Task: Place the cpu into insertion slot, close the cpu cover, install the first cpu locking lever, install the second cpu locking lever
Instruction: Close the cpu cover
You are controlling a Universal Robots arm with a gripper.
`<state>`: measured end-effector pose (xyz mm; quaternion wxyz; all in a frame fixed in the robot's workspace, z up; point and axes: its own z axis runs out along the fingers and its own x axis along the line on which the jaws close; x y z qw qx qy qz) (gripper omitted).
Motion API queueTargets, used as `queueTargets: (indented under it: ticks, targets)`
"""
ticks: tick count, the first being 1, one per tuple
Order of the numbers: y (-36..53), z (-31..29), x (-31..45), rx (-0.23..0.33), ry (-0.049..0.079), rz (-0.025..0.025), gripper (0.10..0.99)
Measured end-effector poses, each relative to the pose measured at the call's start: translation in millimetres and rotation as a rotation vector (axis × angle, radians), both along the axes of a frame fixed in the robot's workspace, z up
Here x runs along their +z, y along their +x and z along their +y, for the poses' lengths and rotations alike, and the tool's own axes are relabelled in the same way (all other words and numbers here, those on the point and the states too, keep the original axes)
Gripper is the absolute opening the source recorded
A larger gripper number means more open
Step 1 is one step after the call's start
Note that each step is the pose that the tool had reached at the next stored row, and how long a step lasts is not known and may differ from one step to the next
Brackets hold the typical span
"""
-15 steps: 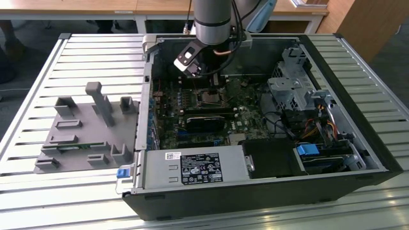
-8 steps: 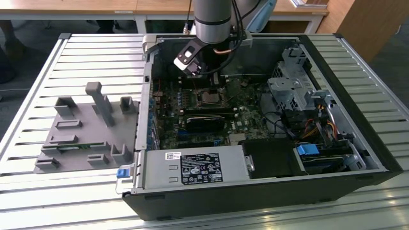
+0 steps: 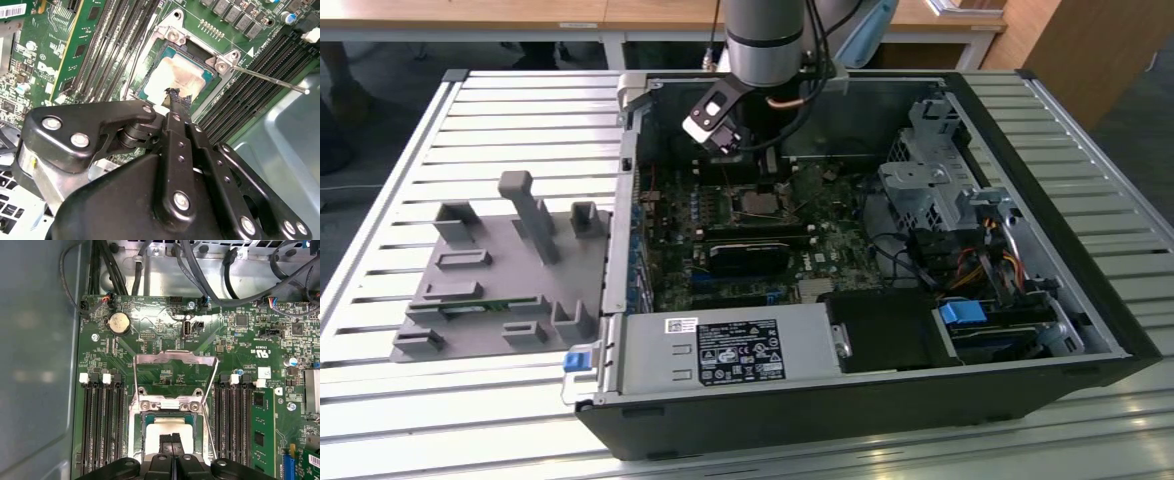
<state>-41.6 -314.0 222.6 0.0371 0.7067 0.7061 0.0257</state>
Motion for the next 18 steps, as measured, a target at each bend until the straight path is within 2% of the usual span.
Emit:
queueTargets:
  ticks: [9,18]
  targets:
    - [0.0,0.0,8.3,0.000,0.000,0.0000,0.106]
    - [0.0,0.0,23.7,0.000,0.000,0.0001,0.106]
